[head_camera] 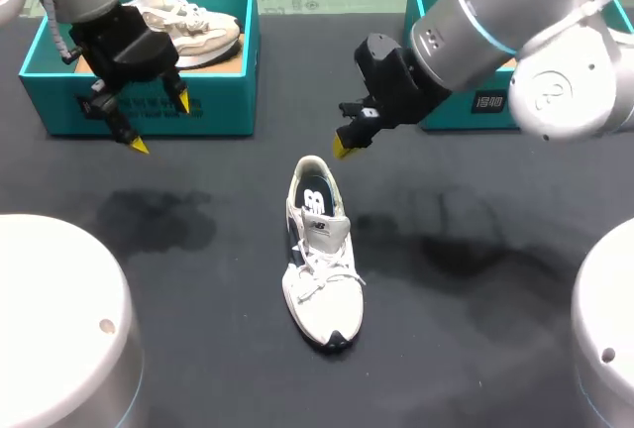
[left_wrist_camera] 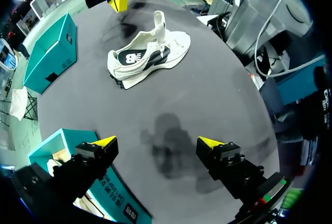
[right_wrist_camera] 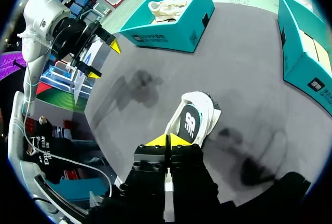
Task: Take the shoe out of the shoebox, open the shoe tongue, remove and reinsert the insole, then place the shoe into the shoebox
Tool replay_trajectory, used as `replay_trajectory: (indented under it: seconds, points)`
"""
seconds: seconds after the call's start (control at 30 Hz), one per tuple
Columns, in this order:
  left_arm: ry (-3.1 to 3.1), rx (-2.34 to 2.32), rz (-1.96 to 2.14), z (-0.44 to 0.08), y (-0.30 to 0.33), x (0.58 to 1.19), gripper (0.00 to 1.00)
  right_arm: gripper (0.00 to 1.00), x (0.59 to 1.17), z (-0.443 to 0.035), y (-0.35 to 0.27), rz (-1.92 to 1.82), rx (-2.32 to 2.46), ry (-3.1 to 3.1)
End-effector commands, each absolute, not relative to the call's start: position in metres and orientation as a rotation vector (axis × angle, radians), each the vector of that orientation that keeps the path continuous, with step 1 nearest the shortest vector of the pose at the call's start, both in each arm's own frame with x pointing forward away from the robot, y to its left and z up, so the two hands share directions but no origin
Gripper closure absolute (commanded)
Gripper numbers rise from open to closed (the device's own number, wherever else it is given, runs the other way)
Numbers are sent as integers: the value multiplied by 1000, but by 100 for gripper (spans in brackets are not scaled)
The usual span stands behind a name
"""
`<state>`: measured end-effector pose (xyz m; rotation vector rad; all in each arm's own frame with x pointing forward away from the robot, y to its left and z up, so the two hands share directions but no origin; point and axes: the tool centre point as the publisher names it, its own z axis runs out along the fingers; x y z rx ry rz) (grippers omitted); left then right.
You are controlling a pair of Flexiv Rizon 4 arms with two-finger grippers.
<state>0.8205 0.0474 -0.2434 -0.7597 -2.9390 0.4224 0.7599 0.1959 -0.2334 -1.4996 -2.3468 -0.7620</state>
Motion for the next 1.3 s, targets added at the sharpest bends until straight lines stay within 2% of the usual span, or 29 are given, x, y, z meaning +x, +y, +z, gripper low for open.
replay_trajectory:
  seconds: [0.03,0.23,0.57,0.97,1.3]
  points:
    - [-2939,-761,418,-244,47,821,0,100,762,-232,202,-595,-1659,-2505]
    - [-2939,-761,418,-244,47,821,0,100,762,-232,202,-595,-1659,-2505]
    - [-2939,-761,418,-244,47,821,0,100,739,-247,259,-190,-2098,-2640]
    - [-2939,-761,418,-244,47,821,0,100,739,-247,259,-190,-2098,-2640]
    - [-2941,-832,466,-240,55,823,0,100,745,-285,248,-224,-2203,-2646]
